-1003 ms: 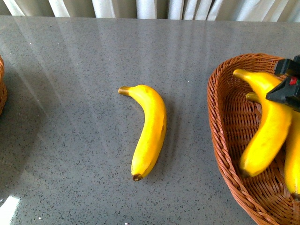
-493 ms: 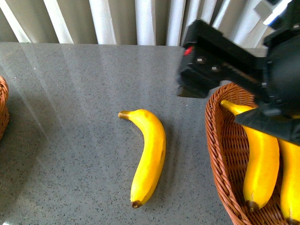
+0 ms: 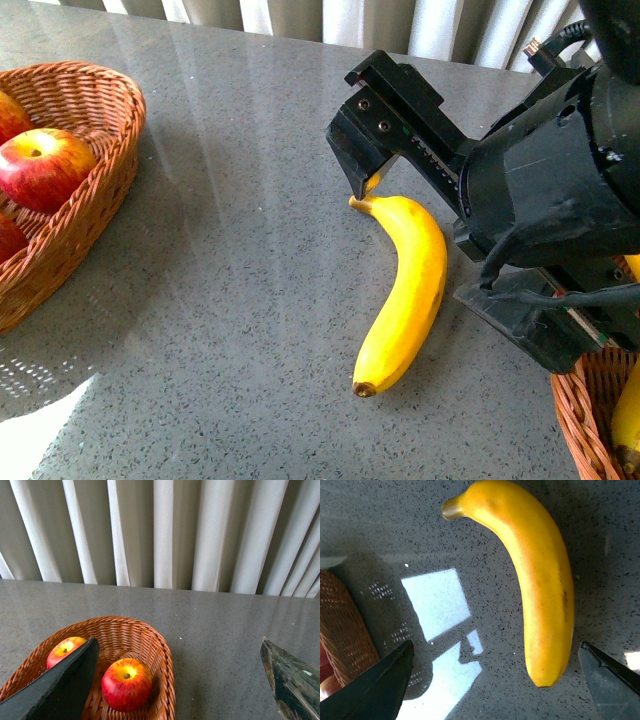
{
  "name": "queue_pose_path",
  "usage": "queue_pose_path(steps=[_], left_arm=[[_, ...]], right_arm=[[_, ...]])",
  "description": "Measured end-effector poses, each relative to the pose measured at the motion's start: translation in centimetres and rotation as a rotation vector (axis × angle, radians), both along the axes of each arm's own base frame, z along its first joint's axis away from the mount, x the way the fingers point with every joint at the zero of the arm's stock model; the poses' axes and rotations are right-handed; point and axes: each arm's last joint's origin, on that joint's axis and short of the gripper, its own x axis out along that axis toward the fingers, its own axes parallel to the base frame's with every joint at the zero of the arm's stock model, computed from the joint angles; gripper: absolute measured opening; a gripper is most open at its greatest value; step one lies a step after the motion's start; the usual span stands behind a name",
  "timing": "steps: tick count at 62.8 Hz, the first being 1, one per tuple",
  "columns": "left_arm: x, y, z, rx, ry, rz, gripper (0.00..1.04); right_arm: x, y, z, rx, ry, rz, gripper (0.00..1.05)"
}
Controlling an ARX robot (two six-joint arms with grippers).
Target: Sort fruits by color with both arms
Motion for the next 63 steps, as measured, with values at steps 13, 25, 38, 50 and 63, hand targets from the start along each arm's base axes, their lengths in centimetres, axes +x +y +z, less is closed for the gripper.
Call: queue_pose_path(steps=[13, 25, 38, 50, 63], left_arm=[[0.0, 0.0, 0.0, 0.000, 0.000, 0.000, 0.96], [0.0, 0.0, 0.0, 0.000, 0.000, 0.000, 0.96], [0.0, 0.0, 0.0, 0.000, 0.000, 0.000, 0.96], [0.0, 0.0, 0.0, 0.000, 0.000, 0.000, 0.96], [0.0, 0.0, 0.0, 0.000, 0.000, 0.000, 0.96]], right_arm=[[0.7, 0.8, -1.2, -0.014, 0.035, -0.019, 0.96], [1.9, 1.9, -2.5, -0.052, 0.067, -0.032, 0.96], [3.5, 3.3, -2.9, -0.077, 0.077, -0.042, 0.96], [3.7, 4.7, -3.1, -0.086, 0.087, -0.021, 0.96], [4.1, 4.2, -3.1, -0.102, 0.103, -0.036, 0.96]])
